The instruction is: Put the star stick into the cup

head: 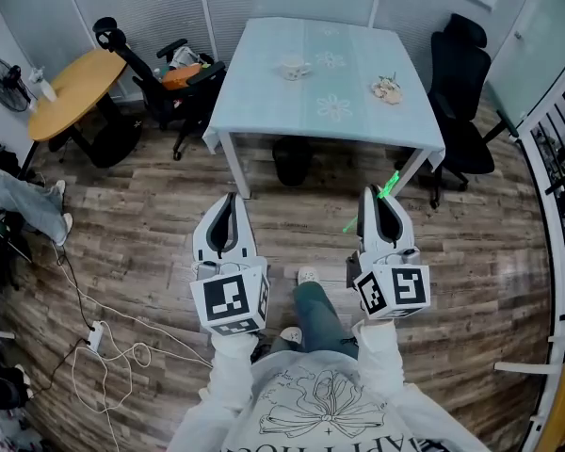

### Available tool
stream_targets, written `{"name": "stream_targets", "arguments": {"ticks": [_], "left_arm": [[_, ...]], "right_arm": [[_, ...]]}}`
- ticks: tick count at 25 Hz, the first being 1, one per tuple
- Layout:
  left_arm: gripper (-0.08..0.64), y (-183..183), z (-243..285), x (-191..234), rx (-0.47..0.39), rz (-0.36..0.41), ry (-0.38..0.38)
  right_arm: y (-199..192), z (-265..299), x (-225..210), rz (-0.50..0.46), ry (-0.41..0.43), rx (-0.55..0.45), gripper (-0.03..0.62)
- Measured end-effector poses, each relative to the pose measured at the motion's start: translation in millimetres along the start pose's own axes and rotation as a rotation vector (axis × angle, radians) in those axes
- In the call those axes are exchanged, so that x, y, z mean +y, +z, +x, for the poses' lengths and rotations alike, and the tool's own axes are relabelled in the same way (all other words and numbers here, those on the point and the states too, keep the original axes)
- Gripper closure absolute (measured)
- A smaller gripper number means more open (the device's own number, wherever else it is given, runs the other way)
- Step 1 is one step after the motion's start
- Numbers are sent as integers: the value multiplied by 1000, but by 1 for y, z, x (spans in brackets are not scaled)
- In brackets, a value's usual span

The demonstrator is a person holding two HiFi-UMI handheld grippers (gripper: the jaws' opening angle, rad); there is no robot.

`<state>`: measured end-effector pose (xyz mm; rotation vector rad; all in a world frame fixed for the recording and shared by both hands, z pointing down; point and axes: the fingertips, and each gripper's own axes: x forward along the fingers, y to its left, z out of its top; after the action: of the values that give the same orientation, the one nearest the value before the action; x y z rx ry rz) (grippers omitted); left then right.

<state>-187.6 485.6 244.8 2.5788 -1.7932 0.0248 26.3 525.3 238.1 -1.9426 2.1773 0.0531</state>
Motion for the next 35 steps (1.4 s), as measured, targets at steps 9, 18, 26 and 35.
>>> {"name": "stream_targets", "arguments": {"ticks": [9,18,26,35], "left_arm": [[554,-9,84,3,11,0,23],[554,6,197,3,-1,5,48],[554,5,291,10,-3,3,92],[554,-1,350,26,16,3,135]], "right_arm": [[-17,78,-36,9,25,2,572],[-17,191,-81,8,80,-13,572],[-28,288,-120,17,121,-20,572],[-48,353,-147,43,131,-1,572]]}}
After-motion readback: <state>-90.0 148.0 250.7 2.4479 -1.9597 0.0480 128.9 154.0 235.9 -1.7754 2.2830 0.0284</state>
